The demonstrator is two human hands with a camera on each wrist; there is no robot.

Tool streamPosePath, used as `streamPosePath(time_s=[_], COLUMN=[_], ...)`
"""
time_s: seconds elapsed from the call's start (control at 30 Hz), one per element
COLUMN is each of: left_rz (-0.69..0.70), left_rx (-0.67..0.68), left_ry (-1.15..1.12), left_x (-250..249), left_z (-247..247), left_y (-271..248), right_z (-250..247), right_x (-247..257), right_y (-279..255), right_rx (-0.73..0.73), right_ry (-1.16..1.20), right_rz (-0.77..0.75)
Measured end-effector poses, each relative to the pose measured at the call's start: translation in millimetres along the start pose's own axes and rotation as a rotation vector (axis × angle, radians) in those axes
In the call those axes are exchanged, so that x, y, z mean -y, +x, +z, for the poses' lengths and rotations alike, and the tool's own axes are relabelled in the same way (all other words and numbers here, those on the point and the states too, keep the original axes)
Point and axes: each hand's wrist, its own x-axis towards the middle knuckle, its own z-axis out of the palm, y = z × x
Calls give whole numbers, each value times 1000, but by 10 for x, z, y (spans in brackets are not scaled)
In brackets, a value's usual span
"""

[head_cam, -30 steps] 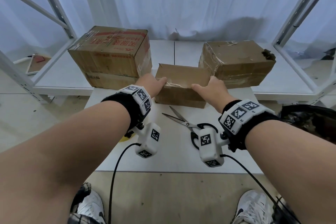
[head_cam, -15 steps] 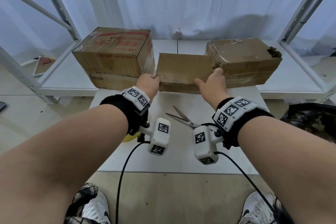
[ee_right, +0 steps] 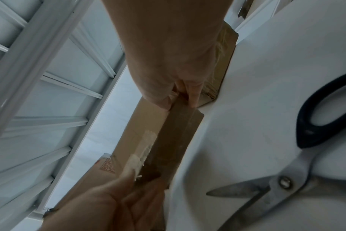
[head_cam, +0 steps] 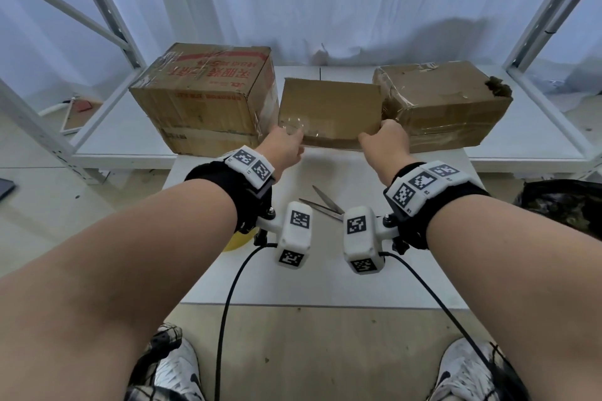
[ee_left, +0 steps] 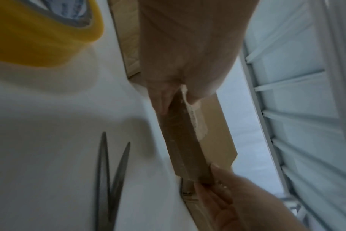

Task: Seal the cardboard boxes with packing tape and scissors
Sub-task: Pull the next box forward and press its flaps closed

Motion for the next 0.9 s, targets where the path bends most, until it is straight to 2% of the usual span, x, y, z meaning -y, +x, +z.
streamPosePath(time_s=[0.07,0.2,0.23,0.33,0.4,0.47,0.5,0.63,0.8,0.9], left_rz=[26,139,229,659,801,747,708,702,636,622], left_rx=[-54,-128,-162,-234,-156,-33,-7,-7,28,-8], left_ry=[323,813,895,1079,1264,1452,1502,1526,1511,1502], left_x=[31,-24,-62,-199,-237,-194,-167,-221,-392,-386], left_z=[-39,-101,-102,-57,35,164,234,349,367,399], left_y=[31,9,-10,-78,-31,44,94,272,506,573], right_z=[-24,-69,-93,-217,-314,-380,-418,-551,-833,-995], right_x=[21,18,20,48,64,21,-29,-333,-525,-575], right_y=[-1,-15,-19,-14,43,124,175,338,568,691], right_rx=[44,125,101,-120,-247,-284,-274,-154,-206,-168], right_ry=[-38,-192,-255,-343,-435,-568,-604,-685,-740,-863], right_rz=[-9,-70,-102,-260,-393,-432,-403,-272,-175,-104])
